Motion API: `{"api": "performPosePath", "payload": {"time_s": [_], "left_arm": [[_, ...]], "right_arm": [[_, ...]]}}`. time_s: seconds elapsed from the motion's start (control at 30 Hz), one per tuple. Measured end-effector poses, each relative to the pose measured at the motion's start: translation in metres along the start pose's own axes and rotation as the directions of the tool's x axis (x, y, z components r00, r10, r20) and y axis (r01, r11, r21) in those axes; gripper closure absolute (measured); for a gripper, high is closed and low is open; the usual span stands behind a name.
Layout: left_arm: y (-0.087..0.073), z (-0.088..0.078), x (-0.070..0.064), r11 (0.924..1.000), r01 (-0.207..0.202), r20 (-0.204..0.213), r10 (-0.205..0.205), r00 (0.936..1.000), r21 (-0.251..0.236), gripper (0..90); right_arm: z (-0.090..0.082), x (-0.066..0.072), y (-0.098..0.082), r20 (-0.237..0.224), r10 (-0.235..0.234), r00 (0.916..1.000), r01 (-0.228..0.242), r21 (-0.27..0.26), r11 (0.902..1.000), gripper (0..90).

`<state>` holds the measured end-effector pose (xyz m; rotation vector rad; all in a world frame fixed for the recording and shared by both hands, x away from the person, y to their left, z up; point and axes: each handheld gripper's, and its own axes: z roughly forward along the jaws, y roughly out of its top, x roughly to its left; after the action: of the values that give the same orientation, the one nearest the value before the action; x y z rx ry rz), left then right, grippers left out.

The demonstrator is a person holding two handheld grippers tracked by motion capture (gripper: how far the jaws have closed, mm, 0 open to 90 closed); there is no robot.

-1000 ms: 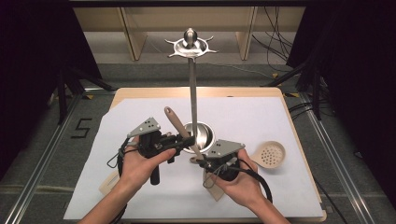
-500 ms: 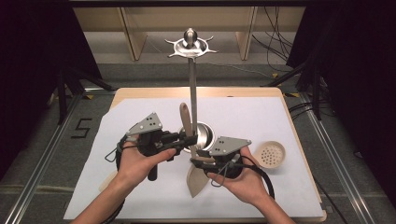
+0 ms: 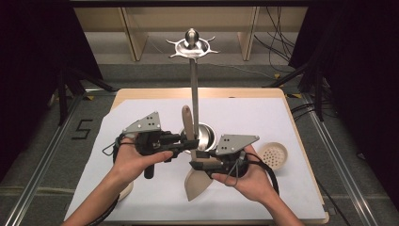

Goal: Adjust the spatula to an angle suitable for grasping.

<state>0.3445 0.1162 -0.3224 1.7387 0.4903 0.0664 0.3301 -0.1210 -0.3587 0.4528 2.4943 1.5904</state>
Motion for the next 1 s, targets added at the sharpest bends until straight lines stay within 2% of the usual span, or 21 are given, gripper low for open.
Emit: {"api": "performPosePath", "payload": {"time_s": [0.13,0.23,0.3,0.37,0.4,0.43,0.47,0.5,0.53,0.57,0.6,0.67,0.7,0.73,0.77,0.87,0.93,0.97,1.0], "left_arm": [[-0.001,0.0,0.0,1.0,-0.001,0.006,0.001,1.0,0.004,75.4],[-0.001,0.001,0.0,0.9999,0.01,0.024,-0.01,0.9997,-0.003,75.3],[-0.001,0.0,0.0,0.9999,0.014,0.028,-0.013,0.9995,-0.007,75.3],[0.0,0.0,0.0,0.9998,0.011,0.024,-0.011,0.9996,-0.016,75.3],[0.001,0.0,0.001,0.9996,0.017,0.018,-0.016,0.9997,-0.024,75.3],[0.001,-0.001,0.002,0.9989,0.025,0.008,-0.024,0.9997,-0.039,75.2],[0.001,-0.001,0.003,0.9976,0.033,-0.004,-0.033,0.9994,-0.061,74.2],[0.0,0.0,0.002,0.9951,0.043,-0.022,-0.045,0.9988,-0.09,74.2],[-0.001,0.001,0.002,0.9932,0.036,-0.043,-0.041,0.9982,-0.111,71.4],[-0.005,0.004,-0.001,0.9912,0.002,-0.074,-0.012,0.9972,-0.132,63.9],[-0.005,0.004,-0.001,0.9912,0.002,-0.074,-0.012,0.9972,-0.132,61.7],[-0.008,0.005,-0.004,0.988,-0.014,-0.091,0.0,0.9958,-0.154,59.2],[-0.009,0.006,-0.004,0.9869,-0.02,-0.103,0.004,0.9947,-0.16,57.7],[-0.01,0.007,-0.004,0.9865,-0.028,-0.119,0.008,0.9928,-0.162,57.0],[-0.012,0.009,-0.004,0.9868,-0.043,-0.148,0.019,0.9888,-0.156,57.5],[-0.013,0.01,-0.005,0.9868,-0.038,-0.159,0.012,0.9872,-0.158,58.4],[-0.013,0.011,-0.006,0.986,-0.054,-0.173,0.027,0.9845,-0.158,60.3],[-0.013,0.011,-0.007,0.9851,-0.065,-0.183,0.036,0.9824,-0.159,62.1],[-0.012,0.012,-0.007,0.9851,-0.08,-0.193,0.05,0.98,-0.152,63.9]], "right_arm": [[0.001,-0.001,0.0,0.008,-0.011,0.9999,0.011,0.012,0.9999,71.1],[0.001,-0.001,0.001,-0.019,0.012,0.9997,-0.011,0.032,0.9994,75.5],[0.0,-0.001,0.001,-0.011,0.02,0.9997,-0.019,0.037,0.9991,78.3],[0.0,-0.001,0.001,0.006,0.043,0.9991,-0.043,0.018,0.9989,78.9],[-0.001,0.0,0.002,0.013,0.073,0.9972,-0.074,0.028,0.9969,79.0],[0.0,0.004,0.003,0.03,0.11,0.9935,-0.111,0.018,0.9937,79.1],[0.0,0.01,0.008,0.096,0.145,0.9847,-0.147,0.017,0.989,79.2],[0.0,0.01,0.008,0.096,0.145,0.9847,-0.147,0.017,0.989,79.2],[0.0,0.012,0.01,0.12,0.161,0.9796,-0.163,0.004,0.9866,79.2],[0.0,0.015,0.014,0.171,0.192,0.9665,-0.192,-0.014,0.9813,79.2],[0.0,0.015,0.014,0.171,0.192,0.9665,-0.192,-0.014,0.9813,79.2],[0.0,0.016,0.016,0.215,0.224,0.9504,-0.224,-0.027,0.9742,79.2],[0.002,0.015,0.016,0.226,0.218,0.9494,-0.213,-0.046,0.976,79.2],[0.002,0.015,0.016,0.217,0.228,0.9492,-0.224,-0.041,0.9736,79.3],[0.002,0.016,0.017,0.233,0.246,0.9409,-0.24,-0.052,0.9694,79.2],[0.002,0.016,0.017,0.257,0.23,0.9388,-0.223,-0.057,0.9732,79.2],[0.001,0.017,0.017,0.27,0.243,0.9318,-0.236,-0.058,0.9701,79.2],[0.002,0.018,0.017,0.27,0.279,0.9215,-0.269,-0.074,0.9604,79.2],[0.001,0.018,0.017,0.295,0.28,0.9135,-0.272,-0.067,0.9598,79.3]]}}
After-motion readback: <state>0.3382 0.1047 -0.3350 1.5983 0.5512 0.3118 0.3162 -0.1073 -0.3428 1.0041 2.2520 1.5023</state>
